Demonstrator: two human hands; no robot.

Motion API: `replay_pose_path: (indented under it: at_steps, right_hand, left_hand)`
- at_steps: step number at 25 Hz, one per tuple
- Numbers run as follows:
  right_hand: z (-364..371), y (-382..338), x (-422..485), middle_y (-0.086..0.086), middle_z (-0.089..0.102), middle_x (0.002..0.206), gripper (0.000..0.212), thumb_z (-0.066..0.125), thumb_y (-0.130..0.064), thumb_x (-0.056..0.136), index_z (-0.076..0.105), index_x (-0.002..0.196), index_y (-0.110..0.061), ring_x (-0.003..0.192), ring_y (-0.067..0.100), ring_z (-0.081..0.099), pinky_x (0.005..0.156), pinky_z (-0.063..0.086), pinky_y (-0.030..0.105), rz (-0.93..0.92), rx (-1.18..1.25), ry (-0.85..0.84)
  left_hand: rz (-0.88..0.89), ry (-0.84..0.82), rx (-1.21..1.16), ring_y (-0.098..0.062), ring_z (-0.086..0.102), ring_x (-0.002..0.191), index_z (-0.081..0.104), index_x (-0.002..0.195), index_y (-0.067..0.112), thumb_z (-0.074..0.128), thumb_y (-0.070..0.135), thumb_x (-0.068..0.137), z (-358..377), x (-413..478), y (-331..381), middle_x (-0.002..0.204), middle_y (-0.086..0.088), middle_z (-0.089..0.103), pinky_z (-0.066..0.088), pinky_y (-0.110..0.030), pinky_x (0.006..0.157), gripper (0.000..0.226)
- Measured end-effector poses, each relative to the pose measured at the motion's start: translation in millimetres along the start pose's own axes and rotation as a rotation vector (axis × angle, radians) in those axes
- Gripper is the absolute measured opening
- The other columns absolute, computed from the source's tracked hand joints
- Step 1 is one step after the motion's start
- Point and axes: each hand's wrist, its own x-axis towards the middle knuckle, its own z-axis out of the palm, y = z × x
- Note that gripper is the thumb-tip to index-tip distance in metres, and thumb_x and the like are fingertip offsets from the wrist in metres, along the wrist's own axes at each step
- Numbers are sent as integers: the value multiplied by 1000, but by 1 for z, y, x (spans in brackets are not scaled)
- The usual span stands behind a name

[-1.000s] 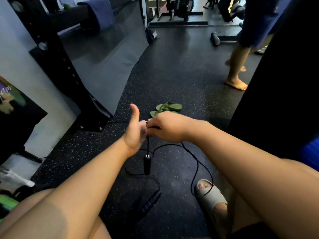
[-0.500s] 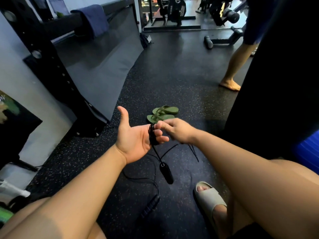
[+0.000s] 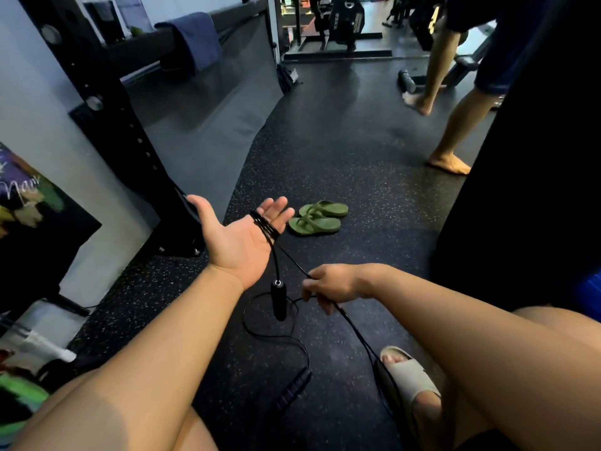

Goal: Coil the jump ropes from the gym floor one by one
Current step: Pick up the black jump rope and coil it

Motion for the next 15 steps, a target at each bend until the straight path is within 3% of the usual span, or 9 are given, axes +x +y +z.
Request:
replay_pose_path:
  at_steps: [5, 9, 12, 15]
  right_hand:
    - [-6, -17, -14, 8, 65, 79, 25, 36, -19, 101, 56, 112, -12, 66, 23, 67, 67, 54, 37, -2, -194, -69]
    - [-21, -40, -32, -2, 65, 85, 23, 42, -28, 101, 64, 99, -19, 70, 15, 63, 69, 47, 32, -226, -404, 125]
    - [-36, -45, -38, 1, 70, 94, 23, 47, -27, 101, 67, 94, -19, 84, 20, 62, 76, 45, 31, -377, -428, 310]
    - [-51, -37, -41, -9, 61, 76, 23, 52, -28, 100, 68, 89, -15, 73, 16, 56, 68, 39, 31, -472, -443, 437]
  left_hand:
    - [96, 125, 133, -37, 64, 119, 44, 137, -6, 11, 95, 73, -17, 11, 10, 125, -25, 66, 38, -48, 115, 124]
    - [3, 182, 551, -31, 65, 117, 42, 141, -5, -7, 83, 83, -27, 18, -3, 123, -22, 68, 39, -38, 110, 116]
    - [-193, 28, 834, -29, 65, 117, 47, 141, -5, -12, 85, 78, -30, 15, -14, 121, -21, 69, 38, -37, 107, 124]
    - [-369, -181, 964, -34, 67, 103, 67, 110, -2, -5, 88, 66, -23, 5, -18, 99, -23, 73, 43, -42, 105, 124]
